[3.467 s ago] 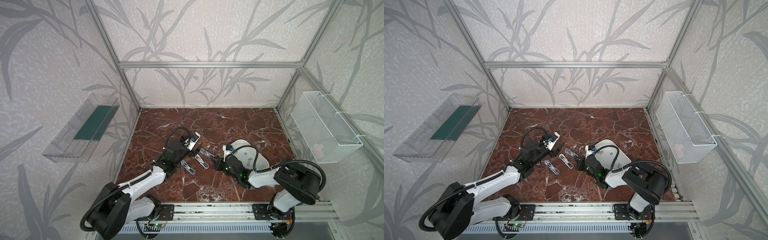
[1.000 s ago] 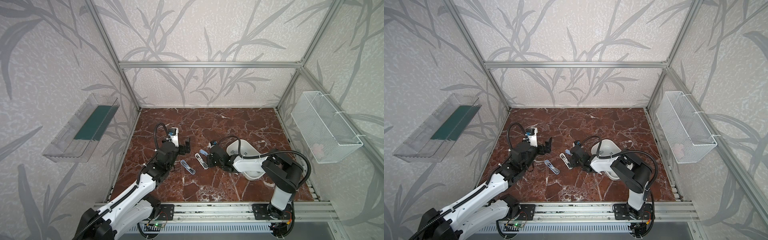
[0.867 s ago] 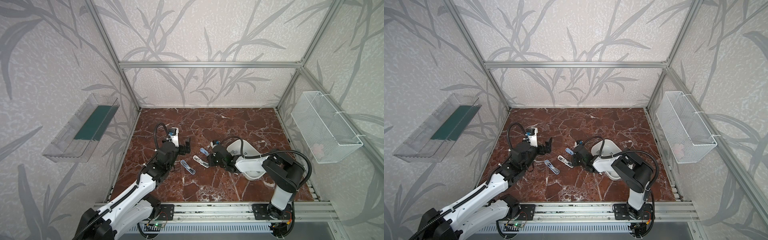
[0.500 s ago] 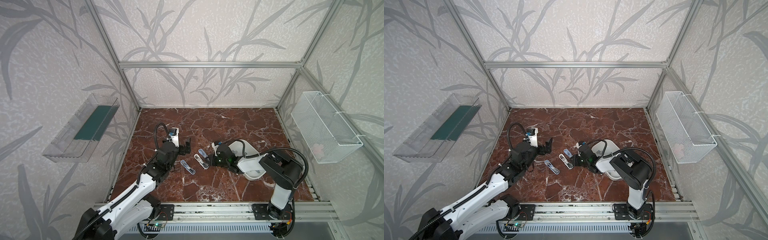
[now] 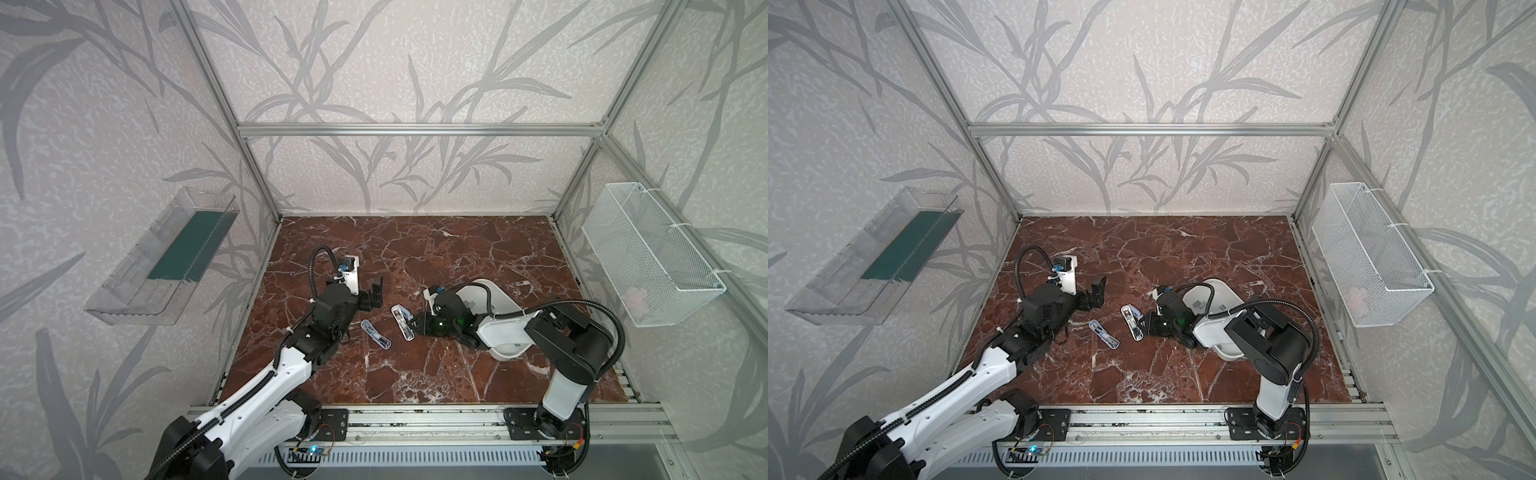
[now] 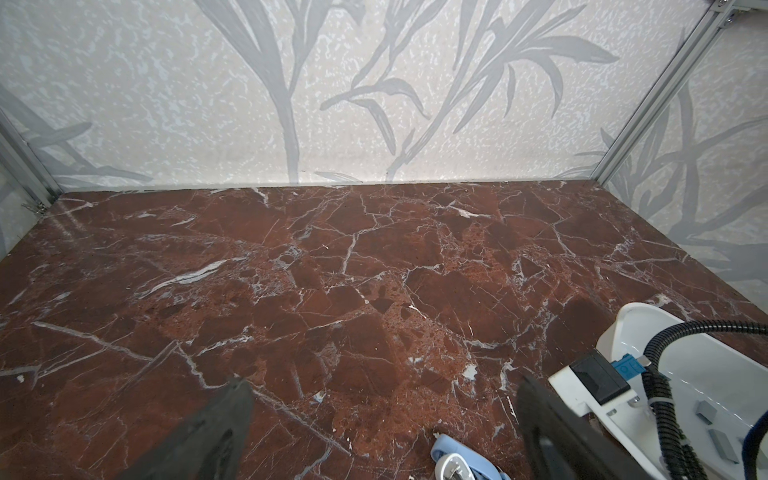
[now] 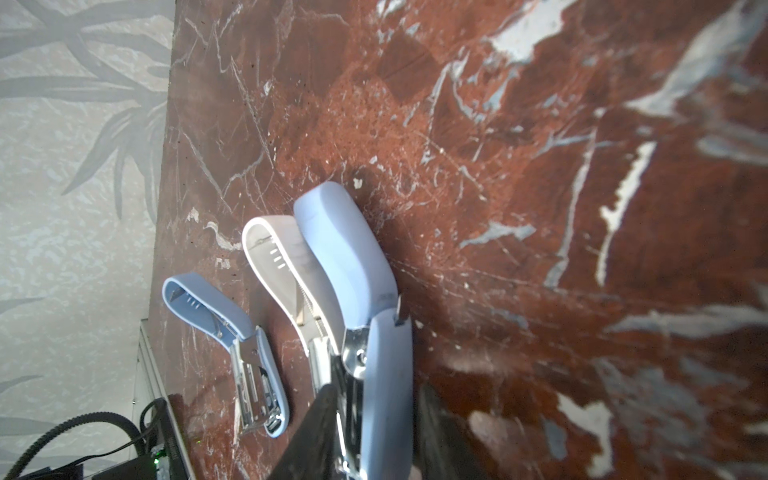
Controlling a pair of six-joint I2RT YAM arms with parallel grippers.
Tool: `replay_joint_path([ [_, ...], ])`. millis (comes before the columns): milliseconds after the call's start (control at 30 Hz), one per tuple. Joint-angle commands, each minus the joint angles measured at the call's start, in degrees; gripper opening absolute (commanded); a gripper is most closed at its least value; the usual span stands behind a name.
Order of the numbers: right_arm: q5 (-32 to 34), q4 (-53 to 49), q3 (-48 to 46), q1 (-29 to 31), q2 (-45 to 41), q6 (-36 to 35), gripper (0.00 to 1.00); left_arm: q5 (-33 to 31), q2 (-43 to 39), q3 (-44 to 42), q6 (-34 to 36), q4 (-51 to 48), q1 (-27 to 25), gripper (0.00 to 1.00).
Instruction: Load the staples into the stapler
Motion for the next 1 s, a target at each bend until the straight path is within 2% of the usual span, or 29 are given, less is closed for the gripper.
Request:
replay_joint_path([
  [0,3.92,-12.35,-1.71,0.03,0.88,-1.10,0.37,0.42,0.13,0.35,-0.74,-0.87,0.16,0.99],
  [200,8.53,-18.29,0.21,-0.05,-0.55,-4.54,0.37,0.86,0.80,1.12,-0.51,-1.42,0.22,0.99],
  [333,9.02,-18.47,0.31,-0.23,-1.97,-5.47,0.25,0.88,0.68,0.91,-0.56,-1.21,0.21,0.99],
  [667,1.94,-9.97,-3.57,-3.66,-1.27,-3.94,0.21,1.19,0.31,0.87,-0.23,-1.47,0.20,0.99],
  [867,-0.77,-8.60,-4.02,-4.20,-0.35,-2.83,0.04,1.34,0.40,0.79,-0.21,-1.21,0.15,0.99],
  [967,-2.41,-6.12,-5.50,-5.03,-0.26,-1.26,0.02,1.38,0.68,0.79,-0.21,-1.47,0.14,0.99],
])
